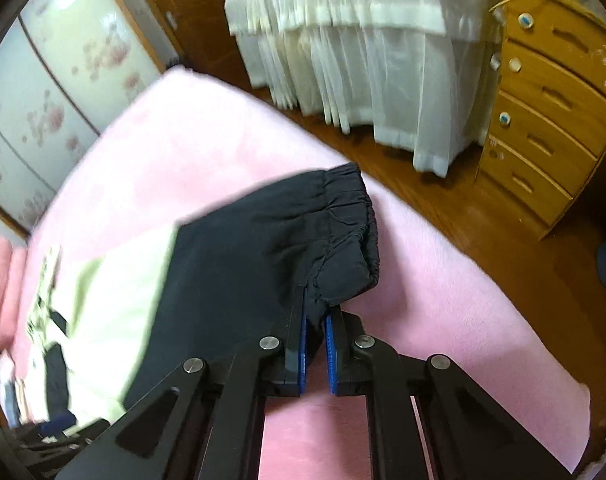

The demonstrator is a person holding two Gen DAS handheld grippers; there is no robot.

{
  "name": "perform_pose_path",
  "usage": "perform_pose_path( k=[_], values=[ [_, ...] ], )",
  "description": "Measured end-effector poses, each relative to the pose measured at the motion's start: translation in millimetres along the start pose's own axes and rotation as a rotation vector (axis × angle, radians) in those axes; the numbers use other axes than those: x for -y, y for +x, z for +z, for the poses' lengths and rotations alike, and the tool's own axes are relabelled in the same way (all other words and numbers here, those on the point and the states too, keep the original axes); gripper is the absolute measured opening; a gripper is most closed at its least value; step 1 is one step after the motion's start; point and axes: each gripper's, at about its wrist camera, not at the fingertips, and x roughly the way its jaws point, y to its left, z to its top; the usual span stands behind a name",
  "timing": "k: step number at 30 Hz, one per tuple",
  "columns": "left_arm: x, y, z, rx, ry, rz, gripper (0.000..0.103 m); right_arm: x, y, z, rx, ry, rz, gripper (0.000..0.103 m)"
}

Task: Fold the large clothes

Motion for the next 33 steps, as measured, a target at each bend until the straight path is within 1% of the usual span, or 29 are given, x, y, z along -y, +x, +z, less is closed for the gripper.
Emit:
perform_pose_path(
  k=[1,3,7,11,13,15,16,18,19,22,24,25,27,28,29,31,32,33],
  values=[
    [-9.7,-5.5,-0.9,0.013,-0.019,-0.005,0.07,-9.2,-11.8,5.8,0.043,0.021,0.027,0.007],
    [-27.7,-17.6,-1.4,0.042,-0.054,-0.021,0.07,-23.2,-27.2,15.5,0.095,0.041,0.067,0.007],
    [-75.6,-47.1,-12.2,0.116,-0.13,-0.069,0.07,-68.4,-62.2,26.4,0.196,0.016,0.147,0.007],
    [-131.6,-73.4,-30.9,0.157,-0.185,-0.102,0.07,-127.2,-84.6,24.2,0.236,-0.07,0.183,0.007],
    [-167.2,-86.1,-42.7,0.185,-0.2,-0.114,0.07,-168.1,-100.4,15.1,0.254,-0.09,0.209,0.007],
    [-196.5,-94.2,-52.5,0.201,-0.21,-0.114,0.07,-194.0,-104.1,11.5,0.263,-0.103,0.232,0.007],
    [-212.2,-98.5,-57.4,0.208,-0.217,-0.11,0.07,-223.0,-111.5,4.6,0.268,-0.116,0.244,0.007],
    [-251.6,-109.9,-69.2,0.236,-0.239,-0.102,0.07,-258.1,-110.2,-1.7,0.267,-0.13,0.272,0.007],
    [-269.9,-114.7,-74.5,0.253,-0.248,-0.097,0.07,-300.4,-116.8,-13.0,0.261,-0.137,0.288,0.007],
    [-317.7,-123.9,-87.3,0.285,-0.256,-0.08,0.07,-369.5,-118.7,-33.0,0.244,-0.158,0.333,0.007],
    [-349.3,-123.9,-95.0,0.29,-0.256,-0.073,0.07,-416.7,-100.4,-47.6,0.218,-0.171,0.365,0.007],
    [-369.4,-122.2,-99.5,0.289,-0.259,-0.067,0.07,-441.5,-98.6,-59.1,0.203,-0.18,0.366,0.007],
    [-395.0,-117.0,-106.1,0.284,-0.269,-0.066,0.07,-485.2,-74.4,-80.4,0.17,-0.21,0.352,0.007],
    [-408.3,-113.6,-109.3,0.276,-0.276,-0.068,0.07,-512.3,-56.1,-96.9,0.155,-0.242,0.338,0.007],
    [-422.5,-109.3,-112.8,0.267,-0.284,-0.072,0.07,-531.1,-40.3,-109.4,0.146,-0.274,0.307,0.007],
    [-447.2,-100.3,-118.8,0.245,-0.293,-0.084,0.07,-572.1,-6.8,-139.5,0.103,-0.356,0.19,0.007],
    [-453.6,-95.5,-119.9,0.239,-0.295,-0.089,0.07,-587.8,14.4,-149.4,0.066,-0.398,0.128,0.007],
    [-462.9,-90.8,-121.9,0.235,-0.293,-0.095,0.07,-602.4,38.2,-158.7,0.014,-0.434,0.085,0.01]
  ],
)
